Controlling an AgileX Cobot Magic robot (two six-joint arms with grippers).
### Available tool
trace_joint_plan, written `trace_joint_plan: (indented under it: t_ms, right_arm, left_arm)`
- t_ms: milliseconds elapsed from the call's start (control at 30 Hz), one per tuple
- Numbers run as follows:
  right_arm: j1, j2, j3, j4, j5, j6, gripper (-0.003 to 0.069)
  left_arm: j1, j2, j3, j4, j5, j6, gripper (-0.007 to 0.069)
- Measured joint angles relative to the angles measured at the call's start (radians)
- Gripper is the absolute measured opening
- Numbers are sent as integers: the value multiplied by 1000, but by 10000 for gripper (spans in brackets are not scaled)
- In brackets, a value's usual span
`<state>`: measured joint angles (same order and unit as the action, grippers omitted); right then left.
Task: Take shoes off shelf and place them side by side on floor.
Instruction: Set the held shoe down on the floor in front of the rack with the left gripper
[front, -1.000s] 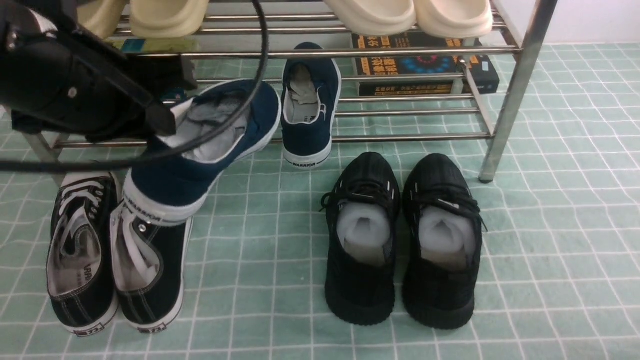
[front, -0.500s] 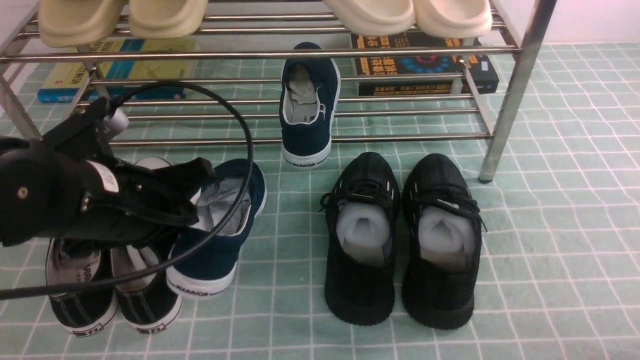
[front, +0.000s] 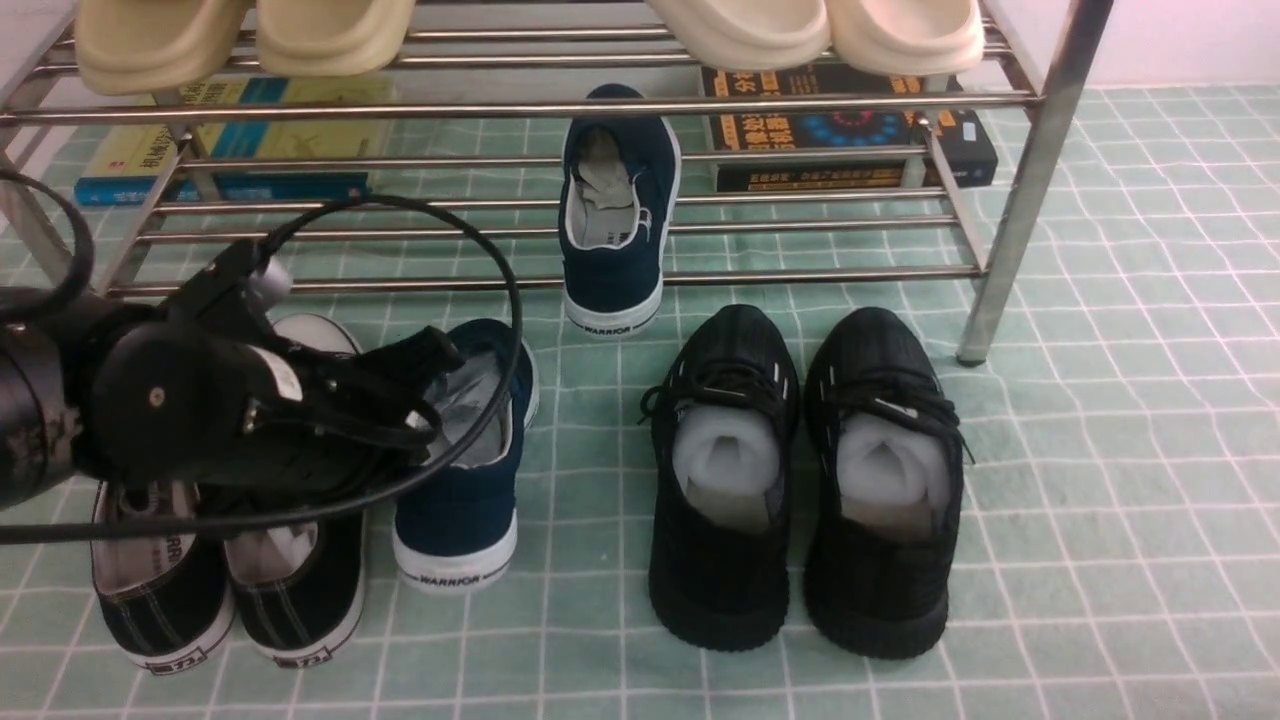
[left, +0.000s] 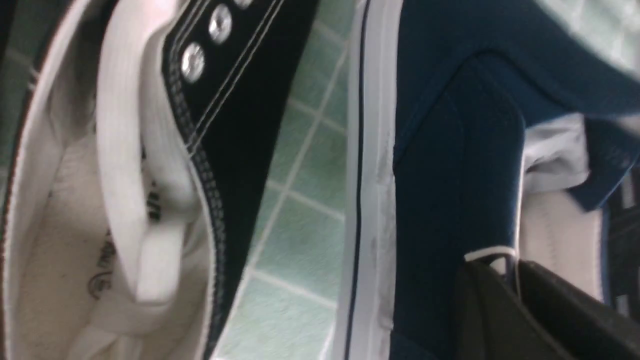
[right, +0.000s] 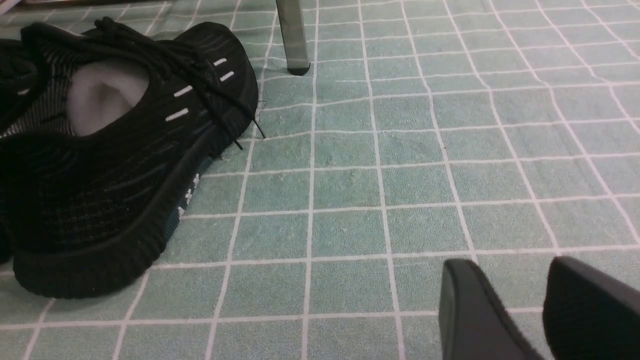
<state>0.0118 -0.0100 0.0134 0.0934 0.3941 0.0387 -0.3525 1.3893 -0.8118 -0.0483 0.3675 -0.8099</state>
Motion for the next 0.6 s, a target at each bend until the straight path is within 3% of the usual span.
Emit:
trace_joint_plan:
  t_ms: [167, 400, 600]
  right_arm:
    - [0, 0, 0, 0, 0, 0, 239]
    - [0, 0, 0, 0, 0, 0, 239]
    - [0, 0, 0, 0, 0, 0, 239]
  left_arm:
    - [0, 22, 0, 5, 53, 49, 123]
    - [-1, 13, -62, 24, 196, 180, 290]
    - [-2, -2, -258, 27, 403, 327, 317]
